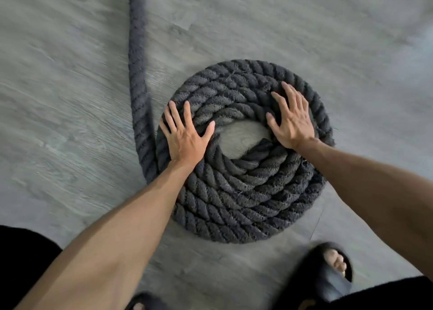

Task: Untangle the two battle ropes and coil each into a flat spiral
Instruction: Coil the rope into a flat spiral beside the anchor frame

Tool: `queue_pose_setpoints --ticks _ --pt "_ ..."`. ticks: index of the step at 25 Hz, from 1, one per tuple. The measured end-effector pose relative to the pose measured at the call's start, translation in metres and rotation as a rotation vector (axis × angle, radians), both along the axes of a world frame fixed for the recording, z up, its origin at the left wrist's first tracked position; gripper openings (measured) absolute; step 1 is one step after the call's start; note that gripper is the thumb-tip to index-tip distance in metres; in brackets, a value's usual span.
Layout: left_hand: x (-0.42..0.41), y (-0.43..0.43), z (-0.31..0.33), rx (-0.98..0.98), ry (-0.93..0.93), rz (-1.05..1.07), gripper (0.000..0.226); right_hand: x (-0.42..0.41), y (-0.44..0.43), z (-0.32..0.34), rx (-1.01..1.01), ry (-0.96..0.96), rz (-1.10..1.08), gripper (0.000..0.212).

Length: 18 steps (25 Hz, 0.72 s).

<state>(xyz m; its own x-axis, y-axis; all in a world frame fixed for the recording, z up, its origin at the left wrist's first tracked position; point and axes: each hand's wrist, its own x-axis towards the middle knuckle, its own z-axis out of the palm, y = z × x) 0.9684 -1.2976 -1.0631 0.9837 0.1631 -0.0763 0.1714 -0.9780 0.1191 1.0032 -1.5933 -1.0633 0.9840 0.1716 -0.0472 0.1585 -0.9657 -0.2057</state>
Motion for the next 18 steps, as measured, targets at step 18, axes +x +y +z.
queue_pose_setpoints --ticks 18 --pt "0.089 -0.026 0.058 0.026 0.604 0.337 0.103 0.09 0.026 0.017 0.012 0.182 -0.015 0.077"
